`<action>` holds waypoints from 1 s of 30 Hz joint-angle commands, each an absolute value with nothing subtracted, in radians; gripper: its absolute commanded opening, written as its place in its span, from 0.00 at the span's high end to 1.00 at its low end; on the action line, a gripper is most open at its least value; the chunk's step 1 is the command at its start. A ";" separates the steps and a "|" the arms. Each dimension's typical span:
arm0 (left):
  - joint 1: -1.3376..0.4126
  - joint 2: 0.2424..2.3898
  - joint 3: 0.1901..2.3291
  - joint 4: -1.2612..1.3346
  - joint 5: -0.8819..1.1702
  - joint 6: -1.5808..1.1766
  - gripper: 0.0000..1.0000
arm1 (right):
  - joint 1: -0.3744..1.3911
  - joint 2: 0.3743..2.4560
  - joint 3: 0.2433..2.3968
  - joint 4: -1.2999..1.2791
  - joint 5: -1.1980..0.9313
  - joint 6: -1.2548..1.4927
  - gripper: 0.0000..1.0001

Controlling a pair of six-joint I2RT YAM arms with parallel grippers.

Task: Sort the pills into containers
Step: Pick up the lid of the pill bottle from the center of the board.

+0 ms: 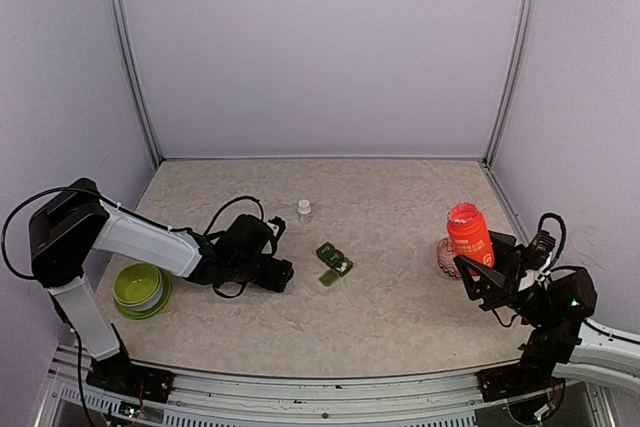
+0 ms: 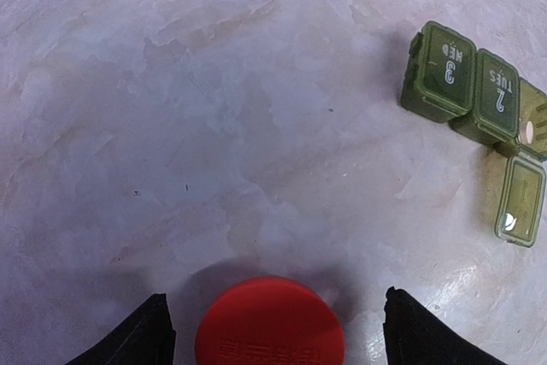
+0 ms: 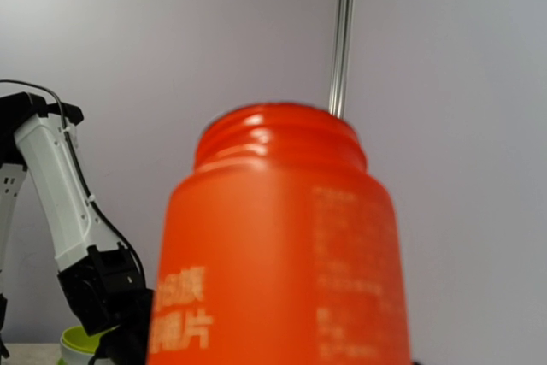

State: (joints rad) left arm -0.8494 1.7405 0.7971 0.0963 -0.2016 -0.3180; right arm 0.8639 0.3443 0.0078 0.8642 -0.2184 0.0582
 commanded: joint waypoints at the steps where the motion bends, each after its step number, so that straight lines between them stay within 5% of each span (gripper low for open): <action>1: -0.842 1.730 0.784 0.097 -0.214 -0.326 0.18 | 0.873 0.336 -0.044 0.889 -0.199 0.051 0.98; 30: -0.842 1.691 0.732 0.096 -0.222 -0.341 0.40 | 0.872 0.346 -0.044 0.891 -0.201 0.055 0.98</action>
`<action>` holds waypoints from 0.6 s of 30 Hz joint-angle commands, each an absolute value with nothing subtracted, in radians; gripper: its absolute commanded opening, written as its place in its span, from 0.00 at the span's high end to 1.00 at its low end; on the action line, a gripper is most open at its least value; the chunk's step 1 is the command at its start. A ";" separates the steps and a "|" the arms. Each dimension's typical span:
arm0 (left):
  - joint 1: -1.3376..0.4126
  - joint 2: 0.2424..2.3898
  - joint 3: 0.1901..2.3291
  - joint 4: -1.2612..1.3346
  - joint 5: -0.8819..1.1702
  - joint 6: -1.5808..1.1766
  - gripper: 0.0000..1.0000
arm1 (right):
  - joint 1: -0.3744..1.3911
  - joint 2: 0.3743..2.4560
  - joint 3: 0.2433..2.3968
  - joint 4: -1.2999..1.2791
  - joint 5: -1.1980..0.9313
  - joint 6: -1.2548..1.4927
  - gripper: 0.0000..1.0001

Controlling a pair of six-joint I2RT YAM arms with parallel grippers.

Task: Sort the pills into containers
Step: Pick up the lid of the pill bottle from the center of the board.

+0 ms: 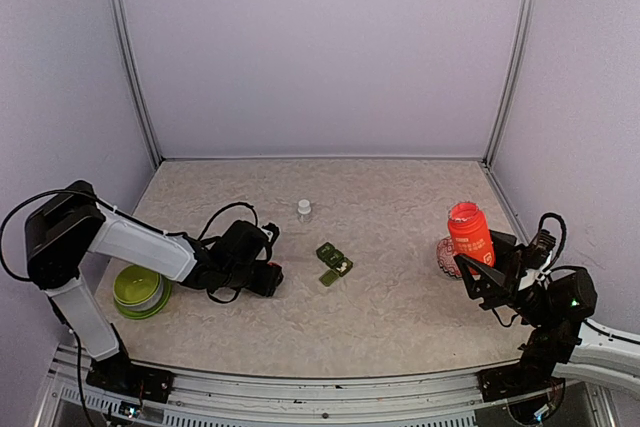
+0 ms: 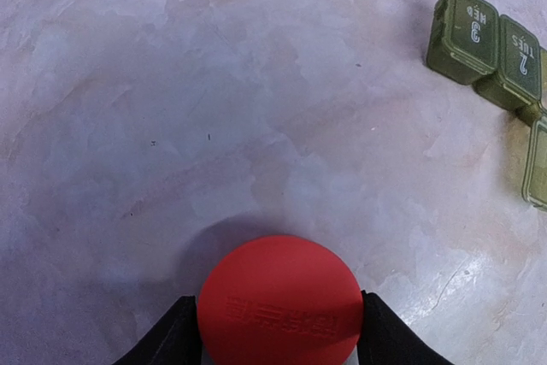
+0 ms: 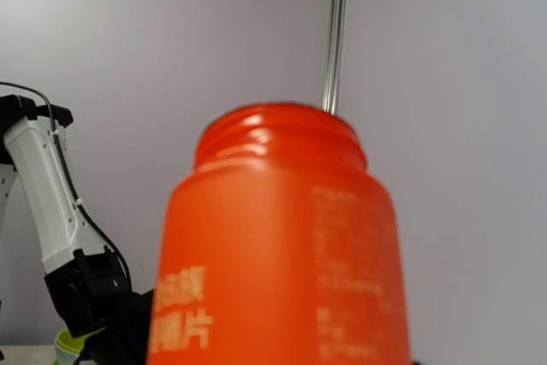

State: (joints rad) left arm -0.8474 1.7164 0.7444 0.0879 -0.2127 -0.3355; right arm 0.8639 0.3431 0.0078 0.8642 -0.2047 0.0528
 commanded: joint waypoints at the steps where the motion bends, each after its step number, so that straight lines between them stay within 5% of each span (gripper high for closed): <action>1: -0.842 1.692 0.732 0.098 -0.221 -0.339 0.40 | 0.873 0.348 -0.044 0.891 -0.201 0.055 0.98; 8: -0.845 1.700 0.730 0.114 -0.206 -0.331 0.52 | 0.873 0.357 -0.043 0.894 -0.202 0.057 0.98; 18: -0.852 1.699 0.721 0.130 -0.204 -0.325 0.54 | 0.873 0.372 -0.042 0.901 -0.203 0.057 0.98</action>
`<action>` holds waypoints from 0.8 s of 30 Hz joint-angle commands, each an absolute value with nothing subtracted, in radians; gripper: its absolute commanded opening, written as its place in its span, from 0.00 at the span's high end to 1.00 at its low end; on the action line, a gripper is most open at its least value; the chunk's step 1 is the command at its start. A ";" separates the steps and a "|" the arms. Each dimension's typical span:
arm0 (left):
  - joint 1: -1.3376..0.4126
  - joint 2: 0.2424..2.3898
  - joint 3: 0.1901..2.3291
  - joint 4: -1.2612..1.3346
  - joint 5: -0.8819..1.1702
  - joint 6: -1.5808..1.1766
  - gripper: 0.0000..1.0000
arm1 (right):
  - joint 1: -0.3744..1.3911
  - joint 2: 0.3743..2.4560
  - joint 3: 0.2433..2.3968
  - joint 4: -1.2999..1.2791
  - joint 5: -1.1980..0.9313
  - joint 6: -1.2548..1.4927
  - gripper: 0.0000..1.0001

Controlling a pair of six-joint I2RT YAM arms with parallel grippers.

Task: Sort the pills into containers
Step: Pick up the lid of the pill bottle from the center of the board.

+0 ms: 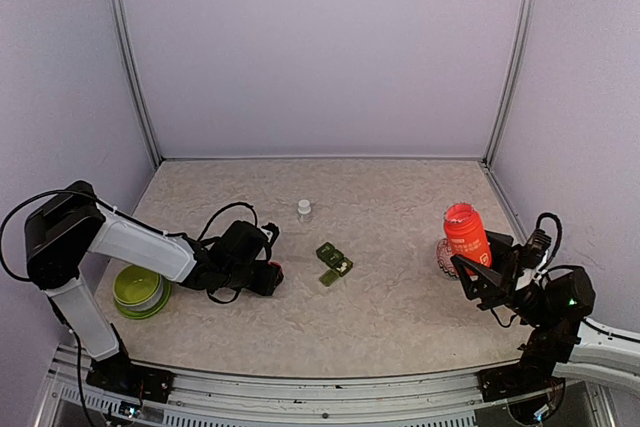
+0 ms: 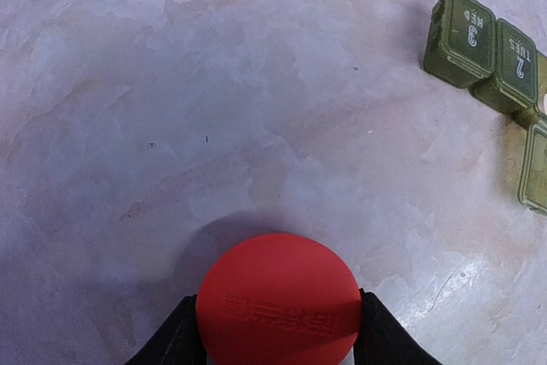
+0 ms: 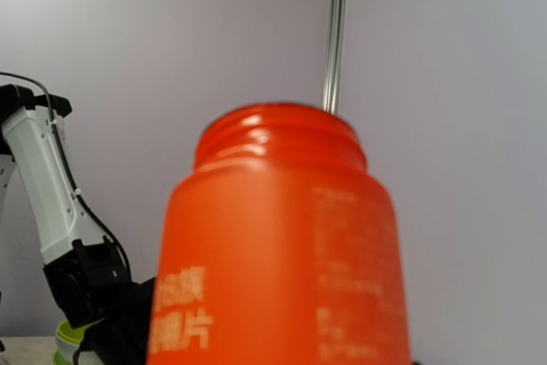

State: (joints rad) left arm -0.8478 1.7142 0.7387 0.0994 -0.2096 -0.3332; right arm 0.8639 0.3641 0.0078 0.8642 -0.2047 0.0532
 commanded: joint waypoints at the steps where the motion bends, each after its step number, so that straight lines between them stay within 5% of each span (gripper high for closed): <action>1: -0.853 1.698 0.720 0.132 -0.202 -0.326 0.54 | 0.873 0.375 -0.042 0.901 -0.203 0.057 0.98; 24: -0.950 1.553 0.775 0.118 -0.183 -0.281 0.54 | 0.872 0.424 -0.040 0.928 -0.212 0.061 0.98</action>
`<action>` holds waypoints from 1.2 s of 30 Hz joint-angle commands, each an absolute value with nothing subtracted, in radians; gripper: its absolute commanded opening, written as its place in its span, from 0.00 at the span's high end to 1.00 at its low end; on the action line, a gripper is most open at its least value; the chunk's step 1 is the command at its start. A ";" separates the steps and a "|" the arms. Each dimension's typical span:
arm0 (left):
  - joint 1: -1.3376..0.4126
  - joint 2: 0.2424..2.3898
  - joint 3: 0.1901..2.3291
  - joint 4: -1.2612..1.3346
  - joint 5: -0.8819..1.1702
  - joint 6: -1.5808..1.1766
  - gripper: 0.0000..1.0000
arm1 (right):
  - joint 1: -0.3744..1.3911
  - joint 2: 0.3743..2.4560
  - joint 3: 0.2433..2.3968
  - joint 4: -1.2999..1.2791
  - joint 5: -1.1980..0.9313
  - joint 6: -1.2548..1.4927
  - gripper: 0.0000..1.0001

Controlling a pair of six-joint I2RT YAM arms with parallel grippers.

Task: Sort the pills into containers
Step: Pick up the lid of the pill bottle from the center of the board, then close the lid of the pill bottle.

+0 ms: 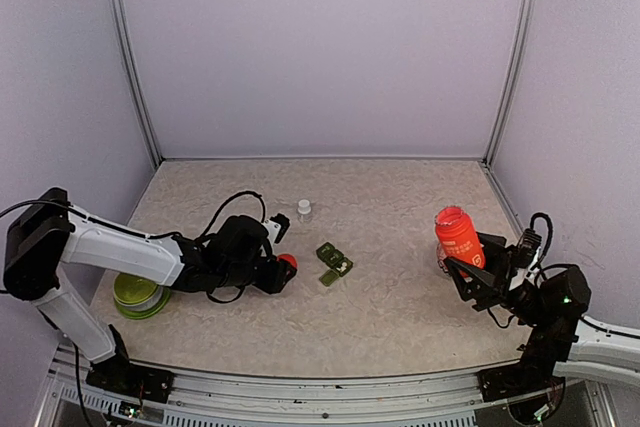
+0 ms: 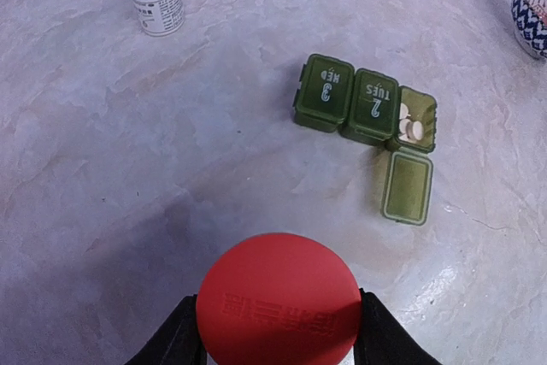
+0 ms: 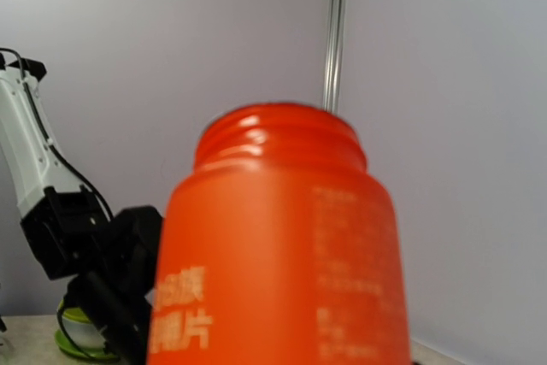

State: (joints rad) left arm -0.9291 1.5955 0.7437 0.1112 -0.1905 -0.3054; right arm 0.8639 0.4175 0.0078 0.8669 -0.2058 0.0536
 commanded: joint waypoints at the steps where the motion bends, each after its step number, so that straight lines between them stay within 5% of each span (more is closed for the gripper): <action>1: -0.955 1.547 0.776 0.118 -0.184 -0.279 0.54 | 0.873 0.426 -0.040 0.929 -0.212 0.061 0.97; 36: -1.078 1.336 0.737 0.304 0.004 -0.195 0.53 | 0.872 0.507 -0.037 0.982 -0.240 0.084 0.97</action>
State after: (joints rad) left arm -1.0595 1.3540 0.7525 0.2417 -0.0292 -0.2234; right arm 0.8639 0.5011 0.0078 0.9253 -0.2321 0.0727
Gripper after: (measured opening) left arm 0.523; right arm 0.533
